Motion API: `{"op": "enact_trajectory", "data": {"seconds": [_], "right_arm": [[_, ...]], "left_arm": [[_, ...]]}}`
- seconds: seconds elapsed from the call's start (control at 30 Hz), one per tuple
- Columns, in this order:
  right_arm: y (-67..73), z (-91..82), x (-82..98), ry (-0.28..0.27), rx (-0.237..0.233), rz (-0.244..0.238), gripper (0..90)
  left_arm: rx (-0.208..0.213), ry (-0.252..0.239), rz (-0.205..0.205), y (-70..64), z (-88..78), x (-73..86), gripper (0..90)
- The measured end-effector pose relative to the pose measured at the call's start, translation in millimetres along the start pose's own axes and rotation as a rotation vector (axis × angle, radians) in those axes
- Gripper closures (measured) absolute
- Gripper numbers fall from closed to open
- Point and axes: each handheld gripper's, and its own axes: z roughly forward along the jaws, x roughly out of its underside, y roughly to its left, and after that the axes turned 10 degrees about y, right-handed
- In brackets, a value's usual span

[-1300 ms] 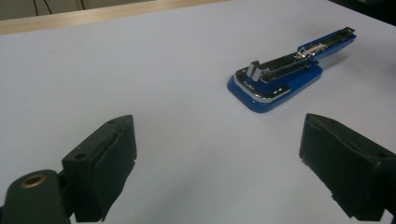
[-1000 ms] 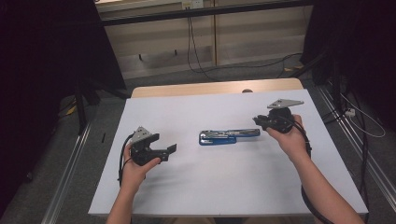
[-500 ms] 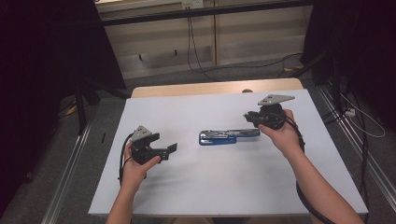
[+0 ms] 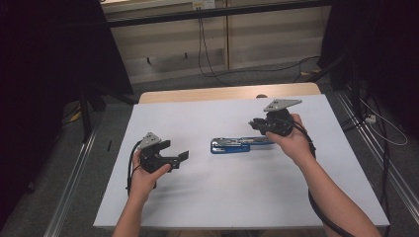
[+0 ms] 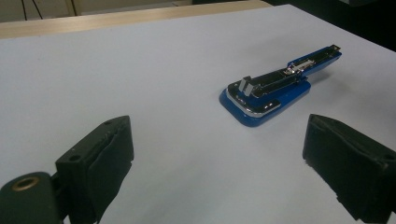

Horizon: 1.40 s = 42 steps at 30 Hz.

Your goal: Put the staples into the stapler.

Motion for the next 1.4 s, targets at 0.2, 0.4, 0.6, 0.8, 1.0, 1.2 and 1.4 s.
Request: {"op": "enact_trajectory", "data": {"seconds": [0.2, 0.4, 0.6, 0.8, 1.0, 1.2, 1.4], "right_arm": [[2.0, 1.9, -3.6, -0.004, -0.011, -0.017, 79.5], [7.4, 8.4, -9.6, 0.001, -0.032, -0.039, 79.6], [7.6, 16.7, -15.8, -0.003, -0.054, -0.065, 79.5], [8.8, 24.7, -17.6, -0.01, -0.078, -0.071, 79.5], [10.9, 33.3, -19.2, 0.01, -0.107, -0.1, 79.6], [13.8, 39.2, -24.7, 0.008, -0.139, -0.122, 79.5], [16.8, 44.9, -30.1, 0.012, -0.176, -0.157, 79.5]], "left_arm": [[-0.003, 0.009, -0.001, 1.6, -1.9, 1.2, 8.8], [0.009, 0.036, -0.006, 3.8, -1.1, 3.3, 7.8], [0.006, 0.024, -0.008, 3.5, -4.7, 3.4, 7.7], [0.01, 0.012, -0.017, 4.2, -8.3, 3.5, 7.7], [0.007, 0.005, -0.024, 5.2, -10.8, 4.3, 7.7], [0.005, 0.005, -0.027, 6.4, -10.9, 4.6, 7.7], [0.004, 0.002, -0.032, 7.7, -11.3, 4.8, 7.7]]}}
